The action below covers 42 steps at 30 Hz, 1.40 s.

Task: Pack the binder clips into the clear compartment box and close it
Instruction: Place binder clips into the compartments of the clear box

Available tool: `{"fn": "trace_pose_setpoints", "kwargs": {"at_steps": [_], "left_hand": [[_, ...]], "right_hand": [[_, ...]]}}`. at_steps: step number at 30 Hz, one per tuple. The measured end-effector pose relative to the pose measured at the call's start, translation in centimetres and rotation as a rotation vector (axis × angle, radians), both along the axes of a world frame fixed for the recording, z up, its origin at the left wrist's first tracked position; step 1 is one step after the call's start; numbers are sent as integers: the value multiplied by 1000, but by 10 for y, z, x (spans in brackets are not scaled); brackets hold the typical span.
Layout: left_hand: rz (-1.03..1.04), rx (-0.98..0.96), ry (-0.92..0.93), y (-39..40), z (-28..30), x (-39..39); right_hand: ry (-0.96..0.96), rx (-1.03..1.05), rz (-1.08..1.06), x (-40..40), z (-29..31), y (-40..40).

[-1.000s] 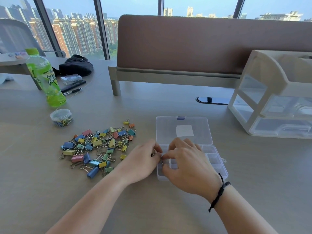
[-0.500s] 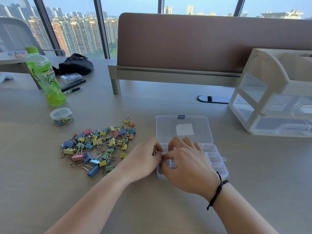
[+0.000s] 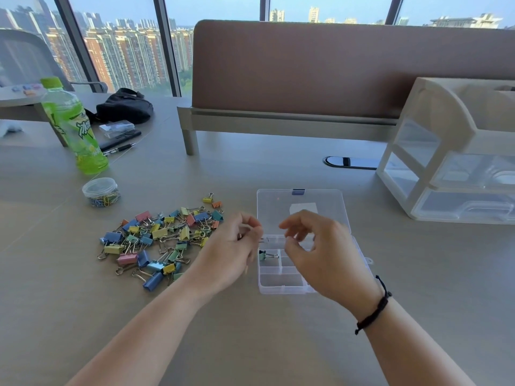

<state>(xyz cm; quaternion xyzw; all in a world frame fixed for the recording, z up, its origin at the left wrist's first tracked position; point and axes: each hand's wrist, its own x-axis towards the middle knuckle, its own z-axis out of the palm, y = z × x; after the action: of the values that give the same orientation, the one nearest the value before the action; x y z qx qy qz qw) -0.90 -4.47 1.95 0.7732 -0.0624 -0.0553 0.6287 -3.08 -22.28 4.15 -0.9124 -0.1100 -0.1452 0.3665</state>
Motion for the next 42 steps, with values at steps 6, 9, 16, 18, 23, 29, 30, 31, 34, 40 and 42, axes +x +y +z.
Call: {"fn": "trace_pose_setpoints", "kwargs": {"at_steps": [6,9,16,18,23,29,30,31,34,40,42], "left_hand": [[-43,-215,50,-14,5,-13],[-69,-178,48,-14,4,-12],[29,409,-340,3,-1,-7],[48,467,-340,4,-4,-7],[49,554,-376,3,-6,-8],[64,603,-359,0,-4,-9],[53,605,-345,0,-3,-8],[36,602,-327,0,-2,-7],[-20,628,-294,1,-2,-4],[-98,655,-263,3,0,-1],[-119,667,-264,3,1,0]], "right_hand": [[196,364,133,-5,2,12],[204,426,75,-2,3,9],[168,418,-109,8,2,-7],[182,302,-112,8,-2,-6],[187,99,-65,4,-8,1],[220,115,-54,5,-13,4],[223,120,-54,5,-13,4],[226,126,-55,5,-14,4],[230,130,-57,6,-15,5],[236,136,-67,8,-18,4],[240,142,-68,8,-18,4]]}}
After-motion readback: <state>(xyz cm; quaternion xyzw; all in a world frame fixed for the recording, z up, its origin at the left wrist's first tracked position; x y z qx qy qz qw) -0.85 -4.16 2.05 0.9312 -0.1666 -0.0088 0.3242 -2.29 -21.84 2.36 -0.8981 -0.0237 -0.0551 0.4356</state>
